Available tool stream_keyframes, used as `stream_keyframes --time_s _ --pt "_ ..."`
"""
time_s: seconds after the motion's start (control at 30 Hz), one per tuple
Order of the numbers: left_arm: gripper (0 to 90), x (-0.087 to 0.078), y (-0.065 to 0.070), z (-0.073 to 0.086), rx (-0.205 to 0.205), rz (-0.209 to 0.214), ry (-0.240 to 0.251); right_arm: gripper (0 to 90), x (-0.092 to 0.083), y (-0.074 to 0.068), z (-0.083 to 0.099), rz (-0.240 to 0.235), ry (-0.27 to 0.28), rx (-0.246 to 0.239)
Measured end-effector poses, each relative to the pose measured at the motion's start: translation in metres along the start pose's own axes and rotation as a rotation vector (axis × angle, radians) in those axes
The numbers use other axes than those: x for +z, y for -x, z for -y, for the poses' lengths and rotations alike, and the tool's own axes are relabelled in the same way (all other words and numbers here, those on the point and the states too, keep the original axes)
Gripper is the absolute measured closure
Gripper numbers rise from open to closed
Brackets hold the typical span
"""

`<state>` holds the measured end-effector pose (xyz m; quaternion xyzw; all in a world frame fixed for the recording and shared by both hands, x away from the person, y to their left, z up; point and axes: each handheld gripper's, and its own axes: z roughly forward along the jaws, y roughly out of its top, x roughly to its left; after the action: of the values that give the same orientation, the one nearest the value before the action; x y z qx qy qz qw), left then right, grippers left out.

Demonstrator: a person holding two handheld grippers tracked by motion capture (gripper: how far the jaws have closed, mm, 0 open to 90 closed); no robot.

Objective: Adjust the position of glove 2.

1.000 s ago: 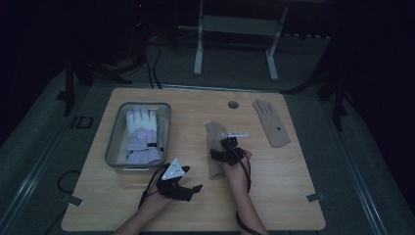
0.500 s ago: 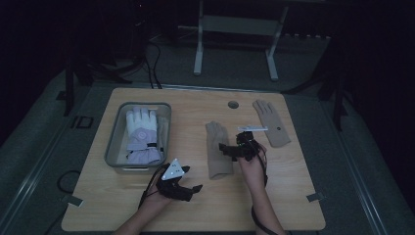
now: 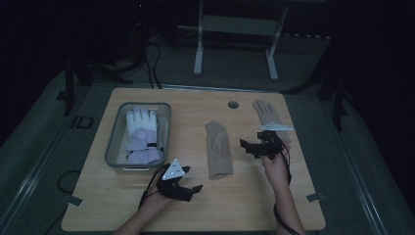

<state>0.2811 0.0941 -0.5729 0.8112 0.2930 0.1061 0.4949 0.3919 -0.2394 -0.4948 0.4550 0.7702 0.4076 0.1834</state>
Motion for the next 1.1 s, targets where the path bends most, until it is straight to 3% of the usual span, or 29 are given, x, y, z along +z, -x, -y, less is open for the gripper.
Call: stream_keyframes --time_s 0.1,0.2,0.27,0.33,0.43,0.53,0.63,0.67,0.87,1.03,1.1 --pt "15.9 0.0 0.0 0.0 0.0 -0.001 0.002 16.2 -0.007 0.011 -0.001 0.007 -0.002 0.007" --pt "15.9 -0.001 0.0 0.0 -0.002 -0.001 0.003 12.4 -0.012 0.022 -0.002 0.011 -0.01 0.059" --pt "15.9 -0.001 0.0 0.0 -0.002 0.0 0.001 12.4 -0.016 0.027 -0.003 0.039 0.01 0.046" --pt "15.9 -0.001 0.0 0.0 -0.001 0.0 0.001 12.5 -0.018 0.035 -0.005 0.017 -0.004 0.067" --pt "15.9 -0.001 0.0 0.0 0.001 0.0 0.001 14.3 -0.02 0.047 -0.008 0.043 -0.016 0.083" --pt "15.9 -0.001 0.0 0.0 0.001 0.001 0.001 20.9 -0.022 0.059 -0.014 0.075 -0.025 0.075" --pt "15.9 -0.001 0.0 0.0 -0.004 0.004 0.004 27.6 -0.022 0.07 -0.019 0.164 -0.038 -0.02" --pt "15.9 -0.001 0.0 0.0 -0.003 0.005 0.003 31.8 -0.022 0.073 -0.021 0.178 -0.038 -0.025" --pt "15.9 -0.001 0.0 0.0 -0.006 0.008 0.003 39.6 -0.019 0.094 -0.033 0.194 -0.031 -0.006" --pt "15.9 -0.001 0.0 0.0 -0.005 0.007 0.001 39.5 -0.009 0.108 -0.041 0.203 -0.045 0.027" --pt "15.9 -0.001 -0.001 0.0 -0.004 0.007 0.001 38.3 -0.001 0.114 -0.042 0.205 -0.074 0.036"
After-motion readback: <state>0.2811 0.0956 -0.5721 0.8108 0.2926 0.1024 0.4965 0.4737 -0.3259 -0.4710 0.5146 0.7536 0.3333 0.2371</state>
